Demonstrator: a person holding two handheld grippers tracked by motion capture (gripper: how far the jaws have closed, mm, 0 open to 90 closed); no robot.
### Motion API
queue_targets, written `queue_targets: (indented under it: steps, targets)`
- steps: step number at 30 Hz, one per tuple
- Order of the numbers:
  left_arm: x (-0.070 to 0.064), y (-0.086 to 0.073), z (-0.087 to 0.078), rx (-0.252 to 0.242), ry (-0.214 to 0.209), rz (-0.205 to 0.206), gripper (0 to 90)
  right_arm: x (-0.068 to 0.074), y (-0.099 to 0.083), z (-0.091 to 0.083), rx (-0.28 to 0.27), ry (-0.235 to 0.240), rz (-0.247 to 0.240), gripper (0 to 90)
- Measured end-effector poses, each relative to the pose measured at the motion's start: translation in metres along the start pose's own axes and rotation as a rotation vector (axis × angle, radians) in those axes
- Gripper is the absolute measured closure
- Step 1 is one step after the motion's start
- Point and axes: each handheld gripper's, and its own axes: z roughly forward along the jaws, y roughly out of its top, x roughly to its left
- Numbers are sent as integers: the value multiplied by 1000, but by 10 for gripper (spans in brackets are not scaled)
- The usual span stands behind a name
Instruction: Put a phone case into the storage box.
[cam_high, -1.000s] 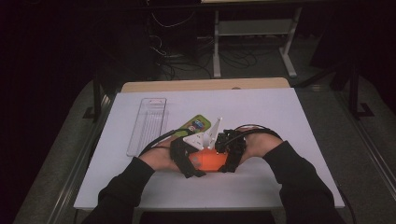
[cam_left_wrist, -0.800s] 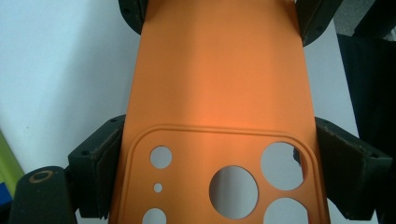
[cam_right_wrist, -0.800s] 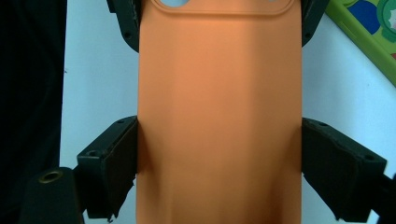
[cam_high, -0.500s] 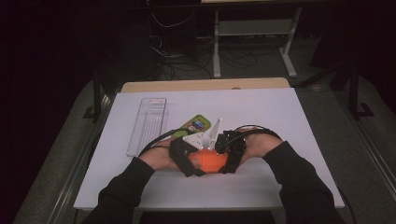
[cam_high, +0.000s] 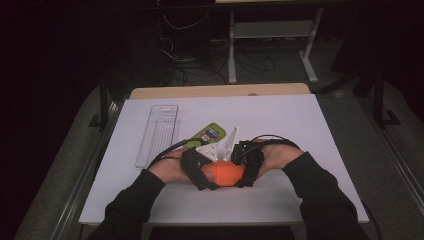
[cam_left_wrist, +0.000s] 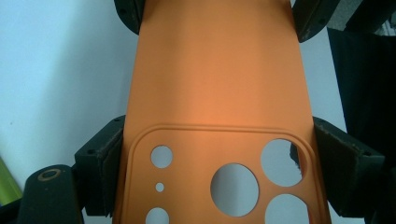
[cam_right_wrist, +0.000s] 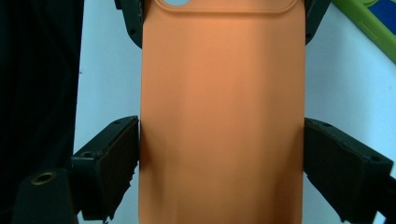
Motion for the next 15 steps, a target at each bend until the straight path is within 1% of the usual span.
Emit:
queue_targets:
  steps: [1, 2, 4, 6, 7, 9, 10, 11, 12, 13, 14, 15]
  targets:
    - [0, 0, 0, 2, 1, -4, 160, 0, 0, 0, -1, 2, 2, 129]
    - [0, 0, -1, 4, 2, -11, 160, 1, 0, 0, -3, -10, 14, 124]
    - [1, -1, -2, 6, 10, -24, 160, 0, -1, -1, -21, -7, 18, 118]
    - [2, -3, -4, 10, 24, -44, 160, -2, -4, -4, -29, -26, 34, 109]
    - [1, -4, -5, 5, 29, -53, 160, -3, -6, -6, -43, -35, 43, 107]
    - [1, -8, -5, -9, 38, -85, 160, -5, -10, -9, -76, -38, 64, 106]
    - [3, -10, -7, 3, 57, -84, 159, -6, -12, -11, -92, -38, 73, 106]
    - [4, -11, -7, 6, 67, -102, 159, -6, -14, -13, -103, -46, 81, 106]
    - [4, -13, -8, -3, 79, -118, 159, -6, -15, -14, -114, -55, 93, 103]
    - [5, -14, -9, -8, 86, -132, 159, -7, -17, -16, -128, -63, 95, 103]
    - [6, -14, -11, -10, 88, -146, 159, -6, -18, -17, -135, -71, 108, 103]
    - [5, -14, -12, -12, 101, -152, 159, -7, -20, -19, -147, -82, 115, 103]
